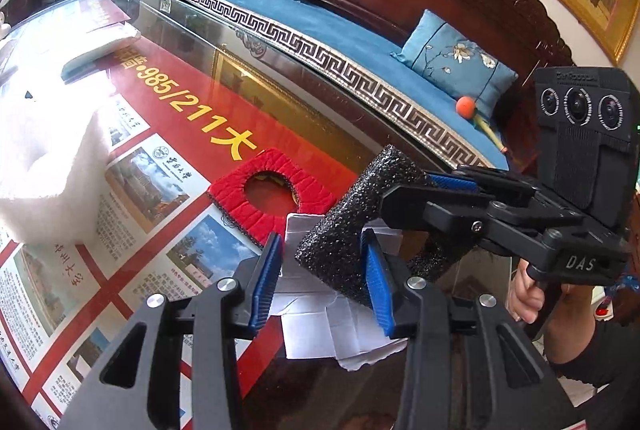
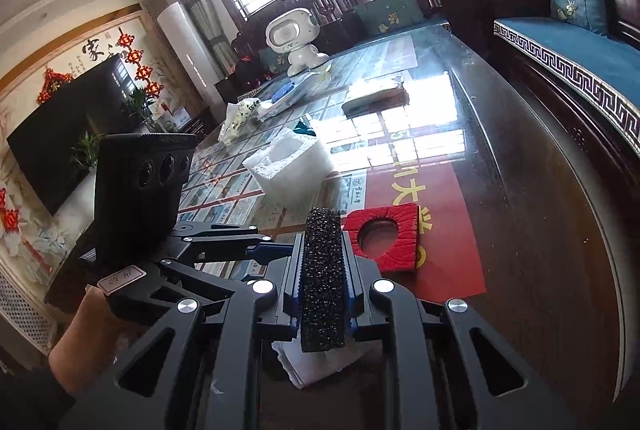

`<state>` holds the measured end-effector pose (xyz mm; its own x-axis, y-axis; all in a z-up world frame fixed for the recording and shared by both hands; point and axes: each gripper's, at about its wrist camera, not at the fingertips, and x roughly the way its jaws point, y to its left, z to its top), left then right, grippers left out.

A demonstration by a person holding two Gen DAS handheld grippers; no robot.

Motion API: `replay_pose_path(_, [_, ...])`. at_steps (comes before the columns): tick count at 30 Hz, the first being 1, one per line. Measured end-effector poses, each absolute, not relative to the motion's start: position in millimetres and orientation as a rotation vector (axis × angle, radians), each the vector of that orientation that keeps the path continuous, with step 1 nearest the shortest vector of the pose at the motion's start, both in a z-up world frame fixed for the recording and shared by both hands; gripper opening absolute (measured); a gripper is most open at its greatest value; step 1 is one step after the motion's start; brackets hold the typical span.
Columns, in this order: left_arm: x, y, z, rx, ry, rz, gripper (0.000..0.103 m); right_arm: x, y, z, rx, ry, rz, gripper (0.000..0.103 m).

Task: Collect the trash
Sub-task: 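Close the left gripper on the white paper sheets beside the held foam, then carry the paper and black foam down over the yellow bucket with both grippers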

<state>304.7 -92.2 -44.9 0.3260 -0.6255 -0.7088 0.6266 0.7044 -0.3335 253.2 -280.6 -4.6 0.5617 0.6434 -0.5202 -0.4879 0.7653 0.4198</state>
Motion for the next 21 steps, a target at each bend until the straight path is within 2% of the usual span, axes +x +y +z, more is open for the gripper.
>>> replay_pose_path(3, [301.7,-97.7,-42.4,0.026,0.924,-0.823,0.042,253.5,-281.2,-2.4,0.238,0.701,0.679,0.017])
replay_pose_path(6, [299.2,-99.1,-36.9,0.026,0.914,-0.824,0.049,254.6,-287.4,1.4,0.276,0.695,0.699,0.017])
replay_pose_path(8, [299.4,-96.8,-34.0,0.023,0.912,-0.805,0.064,254.2,-290.2,3.7,0.291,0.693,0.71,0.017])
replay_pose_path(11, [299.5,-93.0,-31.2,0.012,0.907,-0.789,0.074,250.3,-290.0,8.9,0.275,0.679,0.711,0.017])
replay_pose_path(21, [279.4,-84.6,-13.9,-0.017,0.852,-0.814,0.074,226.1,-288.0,29.6,0.244,0.627,0.726,0.017])
